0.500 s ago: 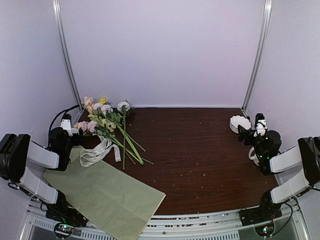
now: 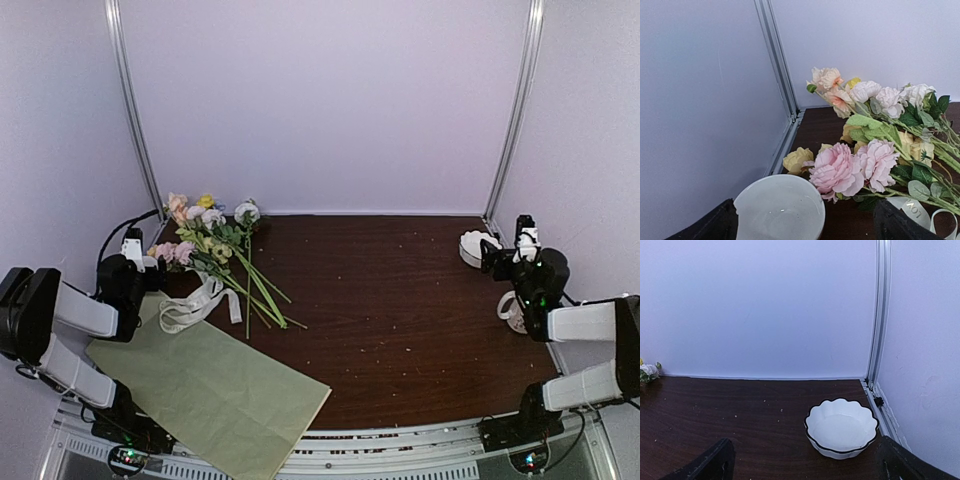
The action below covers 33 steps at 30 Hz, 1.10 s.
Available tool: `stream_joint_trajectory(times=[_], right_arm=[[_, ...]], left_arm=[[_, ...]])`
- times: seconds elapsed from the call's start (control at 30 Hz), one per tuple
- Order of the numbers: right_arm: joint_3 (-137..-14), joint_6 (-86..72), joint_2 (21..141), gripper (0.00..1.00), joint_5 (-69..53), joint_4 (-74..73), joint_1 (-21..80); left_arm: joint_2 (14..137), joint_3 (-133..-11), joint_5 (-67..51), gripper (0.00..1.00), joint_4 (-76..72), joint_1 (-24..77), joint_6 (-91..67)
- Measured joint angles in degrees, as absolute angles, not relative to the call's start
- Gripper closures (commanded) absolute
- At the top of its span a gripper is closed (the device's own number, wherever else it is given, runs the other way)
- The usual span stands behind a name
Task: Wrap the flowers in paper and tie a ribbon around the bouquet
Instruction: Pick up the folded wrapping paper from the corner of the board.
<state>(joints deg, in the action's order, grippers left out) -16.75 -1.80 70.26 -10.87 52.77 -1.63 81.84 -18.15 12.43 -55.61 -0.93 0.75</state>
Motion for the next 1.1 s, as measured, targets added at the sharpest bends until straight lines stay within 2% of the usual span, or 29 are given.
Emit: stream_joint_trajectory(times=[0.13,0.23,0.43,0.6,0.67,0.7,0.73,0.8,0.93,1.1], right_arm=[[-23.0,-4.3,66.3,0.00,-10.5,42.7,-1.6],[-29.1,-6.9,66.3,0.01,-14.0,35.4,-1.6],[-41.2,-12.2,70.8,0.11,-21.7,19.2,2.7],[-47.2,-13.3,72.6,0.13,-20.1,0.0,20.3],[-49.8,-14.2,73.8,0.14,-19.3,-6.2,27.7],[-51.0,-14.9,74.4,0.14,-19.0,-8.6,28.5],[-52.1,-16.1,75.1,0.15,-18.9,-11.4,34.9],[-53.5,-18.8,76.8,0.15,-17.9,-14.7,40.8],[-56.4,-25.4,83.8,0.17,-18.2,-18.1,53.5],[-64.6,-29.9,96.9,0.21,-20.7,-21.7,62.3]], left_arm=[[81.6,-18.7,9.8,0.02,-54.1,-1.6,0.8],[78.4,-21.6,9.9,0.03,-46.1,-1.8,0.8],[64.4,-32.1,11.6,0.20,-31.0,1.4,-5.1],[60.3,-48.8,15.9,0.26,-8.0,12.4,-10.7],[58.5,-51.2,16.7,0.29,0.0,17.0,-12.9],[57.5,-51.3,16.8,0.30,3.6,19.2,-14.2],[56.4,-51.1,17.0,0.31,7.7,21.5,-15.5],[54.8,-50.0,16.4,0.36,14.5,24.8,-18.9],[52.3,-45.1,13.4,0.40,25.8,27.8,-26.4],[53.8,-39.3,9.7,0.42,34.2,33.4,-34.6]])
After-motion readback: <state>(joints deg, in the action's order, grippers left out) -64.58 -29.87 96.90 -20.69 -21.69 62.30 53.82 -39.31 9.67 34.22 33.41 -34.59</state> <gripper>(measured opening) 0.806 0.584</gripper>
